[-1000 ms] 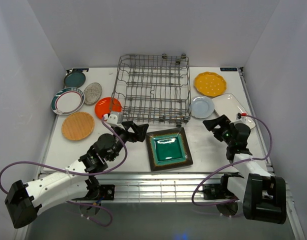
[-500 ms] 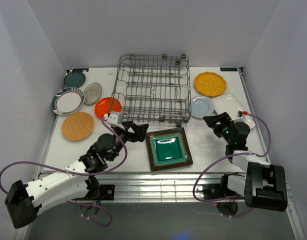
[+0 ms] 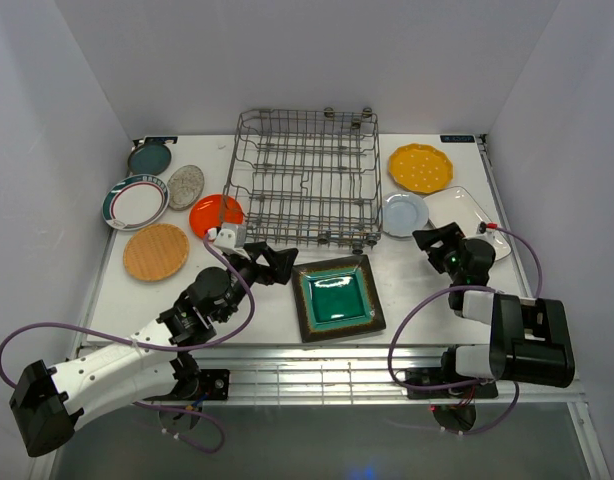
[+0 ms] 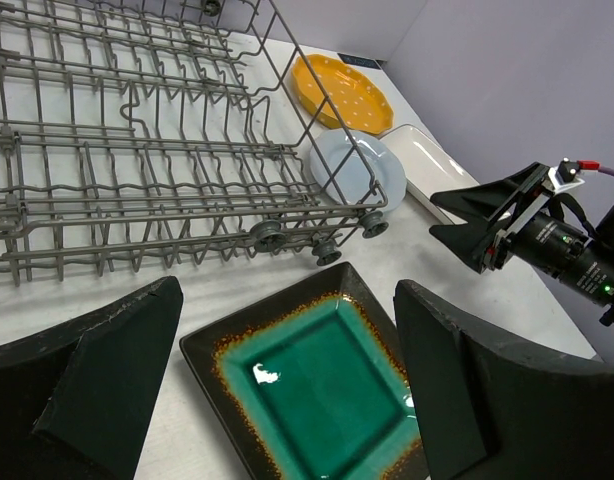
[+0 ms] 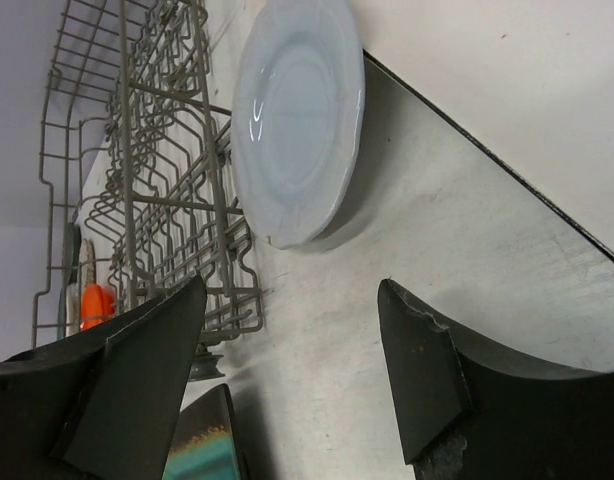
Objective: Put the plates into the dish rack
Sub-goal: Pick up the plate at the center of the board.
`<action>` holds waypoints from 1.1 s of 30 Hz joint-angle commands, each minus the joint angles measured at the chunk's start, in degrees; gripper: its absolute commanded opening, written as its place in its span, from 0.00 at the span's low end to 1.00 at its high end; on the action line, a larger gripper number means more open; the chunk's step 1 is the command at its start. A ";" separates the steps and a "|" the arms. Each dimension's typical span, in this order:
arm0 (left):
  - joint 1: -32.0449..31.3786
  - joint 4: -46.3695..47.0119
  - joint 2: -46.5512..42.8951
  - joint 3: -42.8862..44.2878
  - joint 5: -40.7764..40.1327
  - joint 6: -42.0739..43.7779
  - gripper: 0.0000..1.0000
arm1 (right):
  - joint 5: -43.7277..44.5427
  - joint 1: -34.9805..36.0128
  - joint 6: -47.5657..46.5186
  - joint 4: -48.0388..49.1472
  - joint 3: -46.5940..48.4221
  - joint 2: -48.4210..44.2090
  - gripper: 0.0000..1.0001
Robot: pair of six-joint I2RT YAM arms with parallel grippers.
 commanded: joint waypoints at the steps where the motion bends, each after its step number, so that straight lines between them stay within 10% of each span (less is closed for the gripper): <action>1: 0.19 -0.54 -0.37 1.61 0.68 0.03 0.98 | 3.05 0.47 -0.23 4.44 2.43 2.00 0.76; 33: 0.19 -0.54 0.86 2.05 0.85 -0.23 0.98 | 6.92 3.37 2.58 11.29 13.07 22.40 0.56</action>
